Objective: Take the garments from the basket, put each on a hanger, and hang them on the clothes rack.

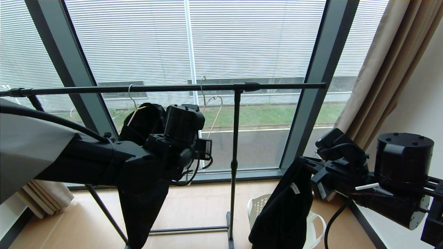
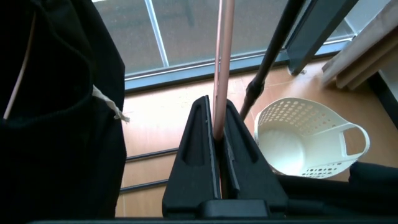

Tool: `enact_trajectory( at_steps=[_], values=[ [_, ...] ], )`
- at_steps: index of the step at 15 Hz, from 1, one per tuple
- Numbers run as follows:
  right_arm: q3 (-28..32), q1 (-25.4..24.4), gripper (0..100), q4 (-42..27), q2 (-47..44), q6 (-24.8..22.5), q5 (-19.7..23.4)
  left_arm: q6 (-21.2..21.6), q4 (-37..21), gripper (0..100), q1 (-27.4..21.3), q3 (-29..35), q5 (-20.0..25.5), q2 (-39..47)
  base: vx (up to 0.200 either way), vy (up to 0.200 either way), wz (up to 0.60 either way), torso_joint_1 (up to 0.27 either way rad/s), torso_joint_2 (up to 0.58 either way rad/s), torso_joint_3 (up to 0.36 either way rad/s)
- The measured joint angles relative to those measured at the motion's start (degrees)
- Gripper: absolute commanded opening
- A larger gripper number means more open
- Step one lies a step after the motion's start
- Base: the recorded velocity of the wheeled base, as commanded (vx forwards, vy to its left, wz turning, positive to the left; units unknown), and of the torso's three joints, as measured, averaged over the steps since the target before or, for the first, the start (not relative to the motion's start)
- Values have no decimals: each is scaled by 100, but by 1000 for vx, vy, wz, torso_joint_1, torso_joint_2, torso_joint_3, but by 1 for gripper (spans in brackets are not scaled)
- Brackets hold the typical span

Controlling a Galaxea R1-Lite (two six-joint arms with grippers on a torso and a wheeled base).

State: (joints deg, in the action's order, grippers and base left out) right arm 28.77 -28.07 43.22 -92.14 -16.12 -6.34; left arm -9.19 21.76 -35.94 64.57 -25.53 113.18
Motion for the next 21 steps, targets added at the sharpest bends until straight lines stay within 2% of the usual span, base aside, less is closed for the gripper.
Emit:
enact_trajectory(
  at_steps=[3, 9, 11, 14, 16, 17, 19, 21],
  values=[
    [-24, -20, 0, 2, 0, 0, -6, 28, 662, 0, -111, -855, 13, -351, 0, 0, 0, 0, 0, 0],
    [-77, -89, 0, 5, 7, -2, -17, 44, 1069, 0, -358, -2153, 32, -1078, 0, 0, 0, 0, 0, 0],
    [-110, -95, 0, 62, 7, -2, -26, 49, 1541, 0, -499, -2667, 38, -1213, 0, 0, 0, 0, 0, 0],
    [-173, -166, 0, 139, 22, -11, -39, 239, 2543, 0, -689, -3465, 46, -1337, 0, 0, 0, 0, 0, 0],
    [-228, -191, 0, 161, 93, -11, -77, 369, 2728, 0, -767, -3875, 71, -1502, 0, 0, 0, 0, 0, 0],
    [-254, -199, 0, 158, 132, -13, -118, 441, 2737, 0, -802, -4068, 191, -1637, 0, 0, 0, 0, 0, 0],
    [-306, -202, 0, 154, 234, -16, -176, 663, 2715, 0, -835, -4446, 902, -2078, 0, 0, 0, 0, 0, 0],
    [-336, -210, 0, 151, 317, -28, -184, 1159, 2572, 0, -839, -4843, 1426, -2473, 0, 0, 0, 0, 0, 0]
  ],
)
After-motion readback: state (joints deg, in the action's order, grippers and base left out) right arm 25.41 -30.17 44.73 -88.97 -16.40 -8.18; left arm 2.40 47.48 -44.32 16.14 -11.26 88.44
